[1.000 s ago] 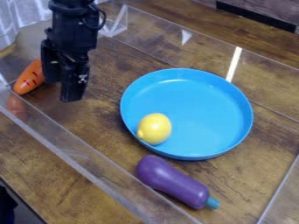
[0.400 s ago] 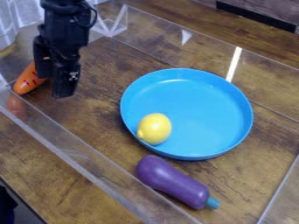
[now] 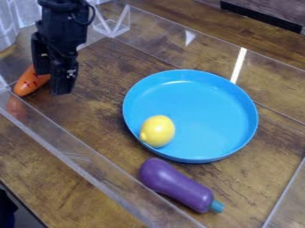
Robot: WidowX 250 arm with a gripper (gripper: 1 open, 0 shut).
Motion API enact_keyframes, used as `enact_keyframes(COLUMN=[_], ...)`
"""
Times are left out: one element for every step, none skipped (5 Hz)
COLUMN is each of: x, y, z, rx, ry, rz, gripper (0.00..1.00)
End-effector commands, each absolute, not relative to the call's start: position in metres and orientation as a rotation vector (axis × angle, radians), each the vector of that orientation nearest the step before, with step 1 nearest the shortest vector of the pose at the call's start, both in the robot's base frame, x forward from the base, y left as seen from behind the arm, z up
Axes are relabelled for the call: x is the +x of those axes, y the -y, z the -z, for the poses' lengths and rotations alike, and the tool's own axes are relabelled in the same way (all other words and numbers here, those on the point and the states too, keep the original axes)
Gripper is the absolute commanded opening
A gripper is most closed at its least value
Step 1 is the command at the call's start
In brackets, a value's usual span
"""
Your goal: Put the carrot on the blue tray
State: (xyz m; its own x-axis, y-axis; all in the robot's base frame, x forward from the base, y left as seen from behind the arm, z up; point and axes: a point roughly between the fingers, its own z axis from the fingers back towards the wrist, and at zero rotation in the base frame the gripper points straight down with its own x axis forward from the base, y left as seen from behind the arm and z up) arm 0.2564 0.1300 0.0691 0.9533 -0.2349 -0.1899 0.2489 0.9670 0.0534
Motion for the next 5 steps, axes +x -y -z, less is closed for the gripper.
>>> enact_keyframes(x=[0.265,0.267,0.268,0.269,0.271], y=[-0.144,-0.151,-0.157,-0.163,-0.169], z=[-0.079,-0.075,-0.071,-0.066,-0.061], rx=[0.111,0.123,0.131,0.14,0.149], ry=[-0.132,-0.129,-0.124,-0.119,-0.112], rz=[0.234,0.244,0.254,0.263,0.268], gripper=[1.0,1.0,1.0,1.0,1.0])
